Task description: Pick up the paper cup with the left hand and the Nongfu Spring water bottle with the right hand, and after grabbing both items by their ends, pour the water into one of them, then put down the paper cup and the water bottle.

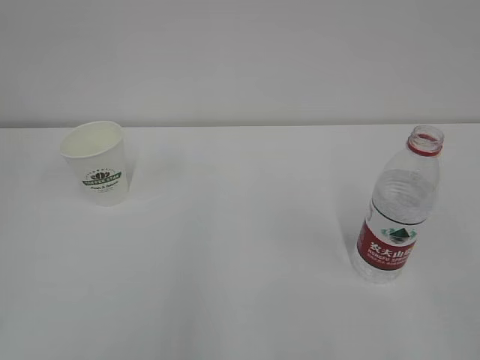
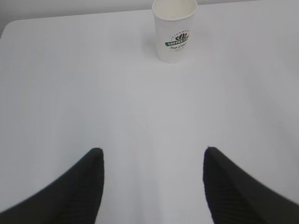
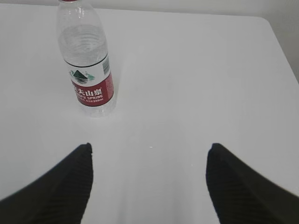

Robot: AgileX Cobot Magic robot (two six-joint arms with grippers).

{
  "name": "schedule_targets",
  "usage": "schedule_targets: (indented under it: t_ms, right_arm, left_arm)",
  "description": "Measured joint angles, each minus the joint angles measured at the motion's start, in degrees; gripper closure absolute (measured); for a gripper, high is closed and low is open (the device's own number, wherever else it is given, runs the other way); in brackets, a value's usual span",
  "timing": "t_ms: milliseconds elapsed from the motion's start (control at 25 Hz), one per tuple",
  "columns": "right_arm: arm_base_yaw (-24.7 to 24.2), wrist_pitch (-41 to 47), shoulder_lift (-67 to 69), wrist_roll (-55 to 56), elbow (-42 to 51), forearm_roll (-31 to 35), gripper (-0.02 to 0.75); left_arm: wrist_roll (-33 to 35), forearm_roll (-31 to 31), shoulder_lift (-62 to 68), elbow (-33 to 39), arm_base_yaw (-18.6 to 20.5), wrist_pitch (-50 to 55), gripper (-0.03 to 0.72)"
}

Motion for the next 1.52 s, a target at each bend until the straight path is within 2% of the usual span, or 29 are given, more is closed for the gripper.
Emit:
schedule_targets:
  t_ms: [1520]
  right_arm:
    - [0.0,0.0,0.0,0.0,0.0,0.0,0.169]
  left_arm:
    - [0.0,-0.1,0.0,0.0,0.0,0.0,0.221]
